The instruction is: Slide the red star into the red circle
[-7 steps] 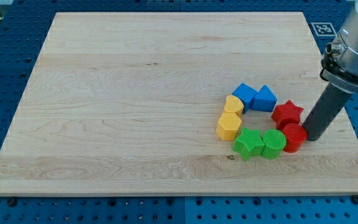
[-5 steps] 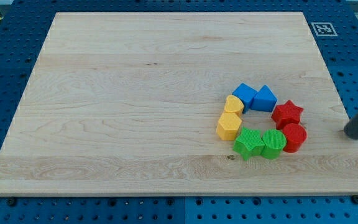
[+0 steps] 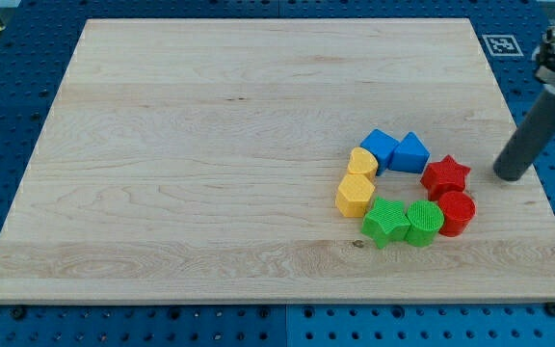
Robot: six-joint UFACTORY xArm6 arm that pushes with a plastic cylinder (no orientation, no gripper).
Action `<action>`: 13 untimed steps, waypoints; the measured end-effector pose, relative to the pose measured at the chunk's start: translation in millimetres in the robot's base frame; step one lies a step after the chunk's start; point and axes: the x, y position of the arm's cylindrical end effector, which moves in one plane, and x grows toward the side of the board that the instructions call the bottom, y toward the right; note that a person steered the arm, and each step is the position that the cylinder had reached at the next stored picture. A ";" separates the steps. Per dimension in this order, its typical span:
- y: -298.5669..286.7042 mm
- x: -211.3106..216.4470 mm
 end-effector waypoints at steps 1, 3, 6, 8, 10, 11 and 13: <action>-6.3 -12.0; -67.0 -81.9; -105.2 -67.2; -76.7 -60.0; -32.4 -62.8; -25.9 -62.8; -25.9 -47.0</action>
